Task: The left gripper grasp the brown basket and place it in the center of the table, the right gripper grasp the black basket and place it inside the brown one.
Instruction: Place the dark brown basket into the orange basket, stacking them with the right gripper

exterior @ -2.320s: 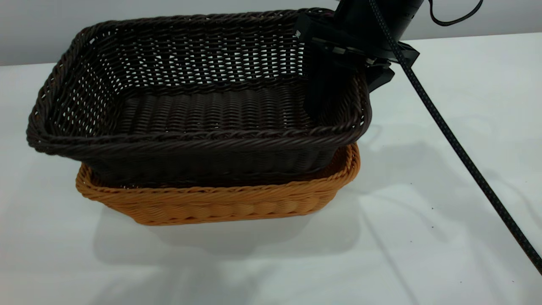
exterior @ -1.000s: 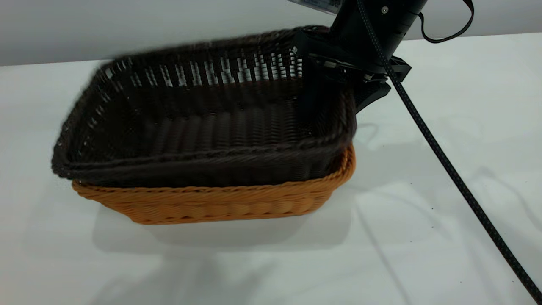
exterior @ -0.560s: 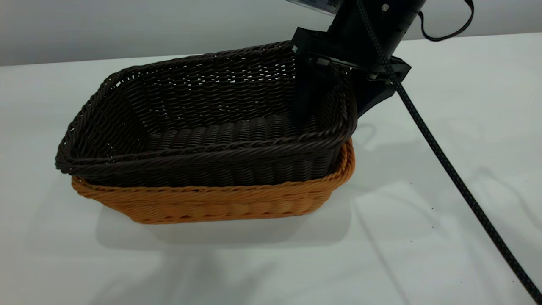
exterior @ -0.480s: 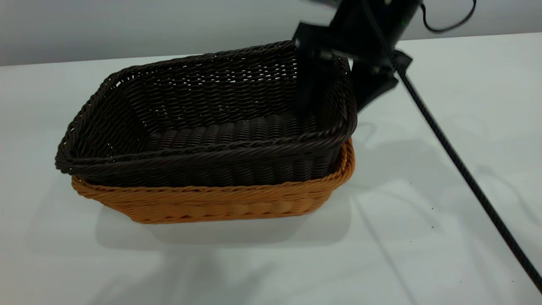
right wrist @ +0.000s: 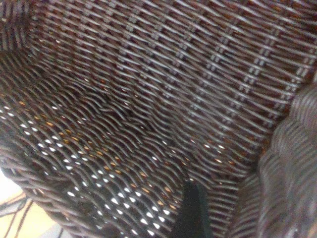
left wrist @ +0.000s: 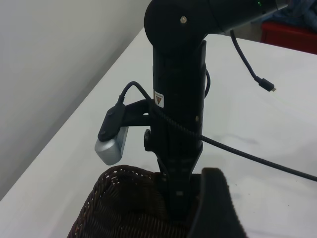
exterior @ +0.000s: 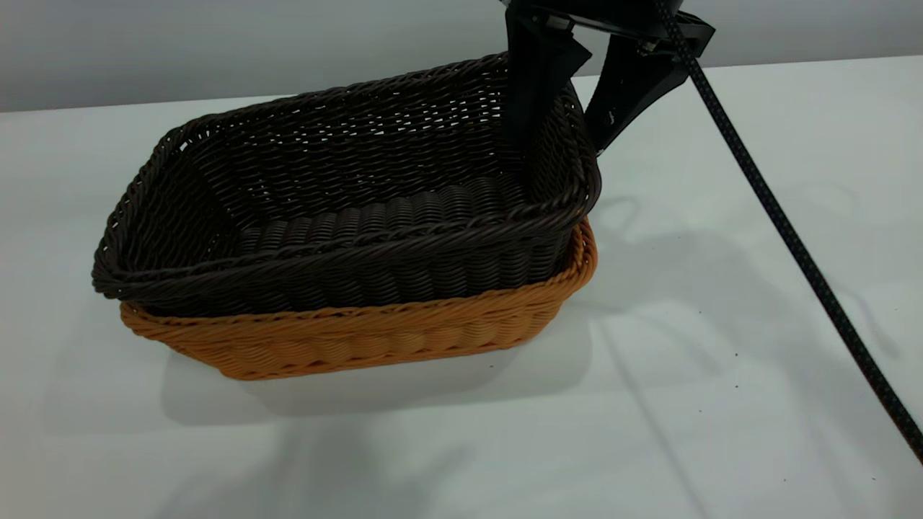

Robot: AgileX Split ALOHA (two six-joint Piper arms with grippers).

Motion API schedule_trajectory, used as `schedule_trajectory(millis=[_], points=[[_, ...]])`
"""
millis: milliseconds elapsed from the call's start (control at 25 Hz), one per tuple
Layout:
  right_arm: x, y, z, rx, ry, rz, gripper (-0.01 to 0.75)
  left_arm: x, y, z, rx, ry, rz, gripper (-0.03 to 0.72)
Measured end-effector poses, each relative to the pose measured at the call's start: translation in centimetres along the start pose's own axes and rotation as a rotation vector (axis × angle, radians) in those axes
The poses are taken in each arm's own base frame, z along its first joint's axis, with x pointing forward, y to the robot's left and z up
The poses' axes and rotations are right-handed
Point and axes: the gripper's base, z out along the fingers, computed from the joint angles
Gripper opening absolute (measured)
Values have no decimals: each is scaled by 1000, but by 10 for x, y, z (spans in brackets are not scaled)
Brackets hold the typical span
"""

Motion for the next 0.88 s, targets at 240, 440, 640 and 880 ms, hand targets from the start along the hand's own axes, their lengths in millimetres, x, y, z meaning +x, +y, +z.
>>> schedule_trajectory(millis=[240,440,640,880], points=[[0,-2,0,21,4,-8,545,0,0,0,-1,1,2,426],[2,-6,0,63,22,-7,545,0,0,0,-1,1,2,426],[2,-3,-5,60,11,-10,545,0,0,0,-1,1,2,426],[4,3,-23,88,-26,-40,545,0,0,0,-1,1,2,426]])
